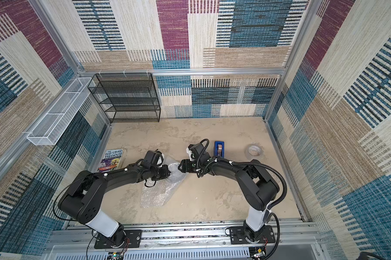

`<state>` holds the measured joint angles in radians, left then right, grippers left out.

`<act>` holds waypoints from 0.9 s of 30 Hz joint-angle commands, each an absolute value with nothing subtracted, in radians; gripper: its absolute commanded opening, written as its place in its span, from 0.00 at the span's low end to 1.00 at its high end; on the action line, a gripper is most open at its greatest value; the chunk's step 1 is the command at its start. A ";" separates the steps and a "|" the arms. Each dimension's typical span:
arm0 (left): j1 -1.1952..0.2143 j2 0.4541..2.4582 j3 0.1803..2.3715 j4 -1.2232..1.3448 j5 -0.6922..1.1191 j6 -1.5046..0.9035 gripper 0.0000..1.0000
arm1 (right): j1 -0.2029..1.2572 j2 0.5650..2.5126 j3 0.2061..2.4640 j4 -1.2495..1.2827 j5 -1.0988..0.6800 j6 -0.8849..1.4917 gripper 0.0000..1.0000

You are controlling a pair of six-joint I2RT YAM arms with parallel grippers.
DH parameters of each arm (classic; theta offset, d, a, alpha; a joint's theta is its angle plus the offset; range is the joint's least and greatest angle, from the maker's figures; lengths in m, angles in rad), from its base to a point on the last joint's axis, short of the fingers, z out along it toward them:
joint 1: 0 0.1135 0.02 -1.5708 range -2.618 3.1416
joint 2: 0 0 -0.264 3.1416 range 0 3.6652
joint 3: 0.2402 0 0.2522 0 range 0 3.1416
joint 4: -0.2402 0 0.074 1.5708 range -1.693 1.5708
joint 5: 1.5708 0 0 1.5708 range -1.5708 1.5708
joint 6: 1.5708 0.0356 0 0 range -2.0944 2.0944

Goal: Wrap bowls in bubble wrap
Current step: Wrap the bowl in bubble wrap.

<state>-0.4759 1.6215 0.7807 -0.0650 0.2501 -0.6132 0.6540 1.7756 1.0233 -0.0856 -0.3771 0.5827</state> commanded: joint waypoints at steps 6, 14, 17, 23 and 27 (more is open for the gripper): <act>-0.477 1.621 0.786 -0.070 0.253 -0.604 0.10 | 0.654 1.873 1.035 0.061 -0.546 0.662 0.68; -0.479 1.620 0.794 -0.069 0.253 -0.609 0.09 | 0.666 1.917 1.051 0.018 -0.560 0.656 0.61; -0.480 1.619 0.793 -0.064 0.256 -0.612 0.09 | 0.672 1.937 1.065 -0.004 -0.550 0.656 0.57; -0.480 1.612 0.797 -0.068 0.256 -0.611 0.10 | 0.671 1.924 1.057 0.010 -0.535 0.669 0.41; -0.480 1.613 0.811 -0.082 0.255 -0.603 0.14 | 0.672 1.912 1.054 0.014 -0.529 0.680 0.29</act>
